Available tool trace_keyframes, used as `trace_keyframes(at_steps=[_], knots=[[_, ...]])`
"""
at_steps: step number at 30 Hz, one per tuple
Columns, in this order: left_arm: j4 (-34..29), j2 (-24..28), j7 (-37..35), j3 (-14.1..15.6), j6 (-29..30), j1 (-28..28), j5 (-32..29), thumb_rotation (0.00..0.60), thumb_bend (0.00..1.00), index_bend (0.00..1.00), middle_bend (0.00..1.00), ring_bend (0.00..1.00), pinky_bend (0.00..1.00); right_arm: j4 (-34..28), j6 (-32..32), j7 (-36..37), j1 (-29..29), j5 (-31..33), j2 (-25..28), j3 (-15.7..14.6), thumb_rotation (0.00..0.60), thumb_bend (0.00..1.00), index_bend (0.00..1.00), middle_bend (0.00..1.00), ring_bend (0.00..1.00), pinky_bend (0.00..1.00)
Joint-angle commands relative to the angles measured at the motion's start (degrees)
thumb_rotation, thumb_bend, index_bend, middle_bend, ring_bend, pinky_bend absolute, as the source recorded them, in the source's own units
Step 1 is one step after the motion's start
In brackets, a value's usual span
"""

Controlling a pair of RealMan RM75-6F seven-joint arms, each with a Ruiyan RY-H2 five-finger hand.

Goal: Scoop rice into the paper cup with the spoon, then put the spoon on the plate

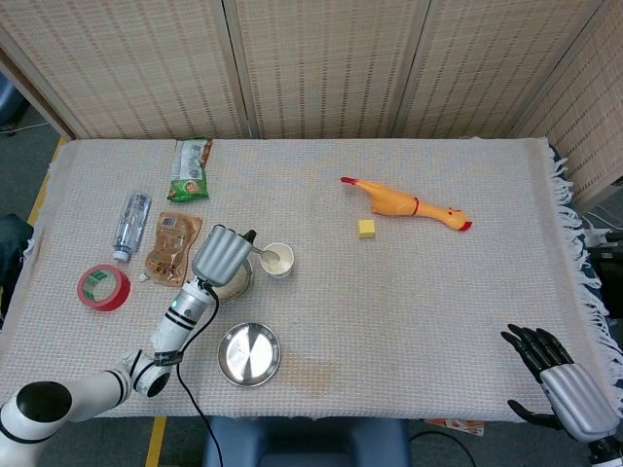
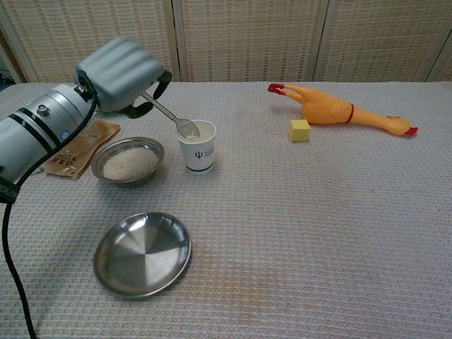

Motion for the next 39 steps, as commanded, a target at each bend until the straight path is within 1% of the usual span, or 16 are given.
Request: trace_keyframes(at_steps=[1,5,7,10,14,17,20,24,25,28,30,31,33,36,37,39], knots=[[4.1,-2.0,-1.0,0.9,3.0,0.8,4.1,0.6,0.67,0.9,1.0,1.0,1.0,-0.1,0.2,-1.1,-0.3,0.5,-0.2,0.3,0.6,0.12,0.0,0.0,0.0,0.0],[11.0,-4.8,-1.4,1.6,6.7,1.1,8.7,0.6,0.67,0.9,1.0,1.0,1.0,-0.4,0.1,-1.5,-0.4,0.3,-0.2,0.1,0.6,0.12,0.0,0.0,0.0,0.0],[14.1,-5.9,-2.8,1.7,7.4,1.0,10.1,0.6,0.67,0.9,1.0,1.0,1.0,-0.5,0.2,-1.3,-0.4,-0.1,0.0,-0.1,0.6,0.12,0.0,0.0,0.0,0.0],[19.6,-7.9,-5.8,1.9,8.5,1.0,11.8,0.6,0.66,0.9,1.0,1.0,1.0,-0.6,0.7,0.0,-0.5,-1.2,0.6,-0.6,0.6,0.12,0.0,0.0,0.0,0.0],[27.2,-10.9,-11.0,2.1,10.8,0.9,14.0,0.6,0.65,0.9,1.0,1.0,1.0,-0.4,1.3,-0.6,-0.8,-1.6,0.5,-0.7,0.6,0.12,0.0,0.0,0.0,0.0],[31.6,-13.2,-15.1,0.8,13.4,0.9,14.0,0.6,0.65,0.9,1.0,1.0,1.0,-0.6,1.3,-1.2,-0.9,-1.4,0.4,-0.5,0.6,0.12,0.0,0.0,0.0,0.0],[34.8,-14.7,-17.5,0.1,14.6,0.8,14.0,0.6,0.64,0.9,1.0,1.0,1.0,-0.6,1.1,-1.2,-0.9,-1.2,0.3,-0.4,0.6,0.12,0.0,0.0,0.0,0.0],[35.9,-15.2,-19.6,-0.7,14.8,1.0,13.6,0.6,0.64,0.9,1.0,1.0,1.0,-0.7,0.6,-1.2,-0.6,-0.9,0.3,-0.3,0.6,0.12,0.0,0.0,0.0,0.0],[35.4,-15.1,-20.2,-1.0,14.8,1.0,13.3,0.6,0.64,0.9,1.0,1.0,1.0,-0.7,0.5,-1.1,-0.6,-0.9,0.3,-0.3,0.6,0.12,0.0,0.0,0.0,0.0],[31.2,-13.9,-24.6,-2.6,14.3,1.4,11.9,0.6,0.64,0.9,1.0,1.0,1.0,-0.7,0.4,-1.0,-0.5,-0.9,0.3,-0.3,0.6,0.12,0.0,0.0,0.0,0.0],[25.6,-11.9,-27.0,-3.7,12.9,2.1,10.6,0.6,0.64,0.9,1.0,1.0,1.0,-0.6,0.3,-0.9,-0.5,-0.9,0.4,-0.3,0.6,0.12,0.0,0.0,0.0,0.0],[22.4,-10.5,-27.5,-3.9,12.2,2.6,10.2,0.6,0.64,0.9,1.0,1.0,1.0,-0.6,0.2,-0.8,-0.4,-0.9,0.4,-0.3,0.6,0.12,0.0,0.0,0.0,0.0],[12.5,-6.1,-27.3,-3.8,10.5,4.3,9.4,0.6,0.64,0.9,1.0,1.0,1.0,-0.5,0.0,-0.7,-0.3,-0.9,0.4,-0.3,0.6,0.12,0.0,0.0,0.0,0.0],[7.5,-3.8,-26.3,-3.7,9.6,5.0,9.0,0.6,0.64,0.9,1.0,1.0,1.0,-0.5,-0.1,-0.7,-0.3,-0.9,0.4,-0.3,0.6,0.12,0.0,0.0,0.0,0.0],[3.9,-2.1,-25.7,-3.5,8.7,5.6,8.6,0.6,0.64,0.9,1.0,1.0,1.0,-0.5,-0.1,-0.6,-0.2,-0.9,0.4,-0.3,0.6,0.12,0.0,0.0,0.0,0.0],[-9.1,4.0,-24.1,-2.3,5.6,8.0,6.7,0.6,0.64,0.9,1.0,1.0,1.0,-0.5,-0.4,-0.7,-0.1,-1.0,0.3,-0.4,0.6,0.12,0.0,0.0,0.0,0.0]])
